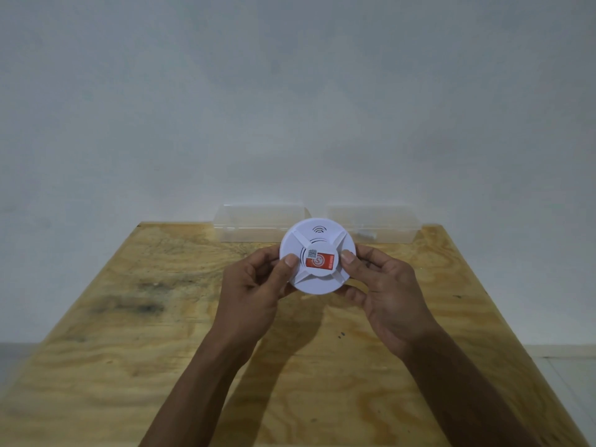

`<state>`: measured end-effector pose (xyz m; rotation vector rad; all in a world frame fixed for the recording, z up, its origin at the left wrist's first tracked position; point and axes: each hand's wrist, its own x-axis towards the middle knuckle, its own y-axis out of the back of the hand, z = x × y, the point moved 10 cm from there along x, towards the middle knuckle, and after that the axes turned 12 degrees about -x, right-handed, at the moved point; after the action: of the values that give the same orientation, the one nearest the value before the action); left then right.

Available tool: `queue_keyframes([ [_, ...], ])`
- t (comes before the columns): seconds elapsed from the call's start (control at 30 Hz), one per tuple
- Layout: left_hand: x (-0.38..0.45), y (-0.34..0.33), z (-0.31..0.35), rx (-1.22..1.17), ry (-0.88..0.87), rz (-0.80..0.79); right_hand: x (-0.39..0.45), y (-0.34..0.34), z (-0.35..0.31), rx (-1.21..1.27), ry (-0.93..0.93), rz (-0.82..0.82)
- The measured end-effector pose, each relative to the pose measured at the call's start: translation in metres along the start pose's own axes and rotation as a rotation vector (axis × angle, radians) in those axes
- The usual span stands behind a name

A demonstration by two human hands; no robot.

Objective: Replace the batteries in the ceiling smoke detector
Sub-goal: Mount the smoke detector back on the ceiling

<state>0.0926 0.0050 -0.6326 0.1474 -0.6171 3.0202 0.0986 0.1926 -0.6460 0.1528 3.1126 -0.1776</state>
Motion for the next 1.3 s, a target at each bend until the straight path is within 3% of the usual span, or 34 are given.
queue_keyframes([
  [0.57,-0.001,0.003,-0.001,-0.052,0.02,0.008,-0.006,-0.011,-0.004,-0.001,0.0,-0.097],
  [1.3,-0.001,0.004,-0.004,-0.091,0.056,0.006,-0.007,-0.007,-0.002,0.003,-0.003,-0.059],
])
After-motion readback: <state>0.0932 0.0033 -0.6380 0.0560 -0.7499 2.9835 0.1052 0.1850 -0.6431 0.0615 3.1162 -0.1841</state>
